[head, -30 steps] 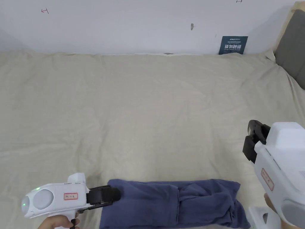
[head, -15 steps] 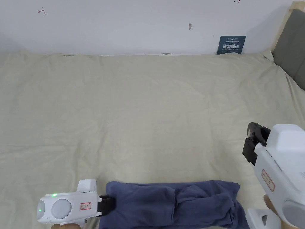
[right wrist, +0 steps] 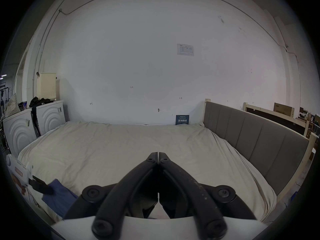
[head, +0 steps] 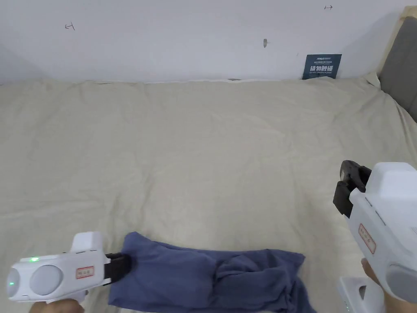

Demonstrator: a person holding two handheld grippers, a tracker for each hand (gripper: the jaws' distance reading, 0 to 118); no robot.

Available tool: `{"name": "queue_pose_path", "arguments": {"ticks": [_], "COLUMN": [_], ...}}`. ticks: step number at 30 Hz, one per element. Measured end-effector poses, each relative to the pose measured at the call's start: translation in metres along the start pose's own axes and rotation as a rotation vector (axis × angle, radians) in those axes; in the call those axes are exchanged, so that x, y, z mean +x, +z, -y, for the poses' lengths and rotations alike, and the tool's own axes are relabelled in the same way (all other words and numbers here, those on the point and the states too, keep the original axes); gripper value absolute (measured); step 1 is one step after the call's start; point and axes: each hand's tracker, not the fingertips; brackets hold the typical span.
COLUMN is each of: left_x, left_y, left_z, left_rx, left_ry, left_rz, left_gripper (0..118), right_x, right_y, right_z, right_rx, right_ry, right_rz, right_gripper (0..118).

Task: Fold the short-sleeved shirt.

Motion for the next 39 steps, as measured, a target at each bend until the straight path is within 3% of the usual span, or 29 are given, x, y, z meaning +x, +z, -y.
{"name": "queue_pose_path", "arguments": {"ticks": [5, 10, 13, 22, 28, 31, 32, 34, 36, 39], "left_x": [-0.022, 0.040, 0.089, 0.207, 0.261, 0.272, 0.274, 0.277, 0.281, 0.282], "left_y": [0.031, 0.037, 0.029, -0.049, -0.121, -0.147, -0.151, -0.150, -0.140, -0.115], "left_z": [-0.005, -0.019, -0.028, -0.032, -0.013, -0.002, 0.001, 0.005, 0.006, -0.002], "left_rx": [0.003, -0.004, -0.027, -0.150, -0.273, -0.305, -0.315, -0.307, -0.267, -0.168], "left_ry": [0.066, 0.005, -0.057, -0.149, -0.195, -0.213, -0.212, -0.199, -0.199, -0.228], "left_rz": [-0.080, -0.059, 0.029, 0.223, 0.175, 0.158, 0.154, 0.158, 0.170, 0.223], "left_gripper": [10, 10, 10, 10, 11, 17, 24, 78, 114, 110], "right_x": [-0.002, -0.003, -0.002, 0.024, 0.043, 0.049, 0.050, 0.053, 0.055, 0.057], "right_y": [0.001, 0.003, 0.008, 0.020, 0.028, 0.029, 0.030, 0.031, 0.032, 0.032], "right_z": [-0.002, -0.002, -0.002, 0.002, 0.004, 0.004, 0.004, 0.004, 0.004, 0.003], "right_rx": [0.012, 0.014, 0.018, 0.020, 0.014, 0.014, 0.013, 0.014, 0.013, 0.015], "right_ry": [-0.002, -0.007, -0.006, -0.017, -0.020, -0.021, -0.022, -0.023, -0.025, -0.033], "right_rz": [-0.020, -0.031, -0.033, 0.014, 0.056, 0.069, 0.072, 0.076, 0.080, 0.083], "right_gripper": [1, 1, 1, 1, 1, 1, 1, 1, 1, 1]}}
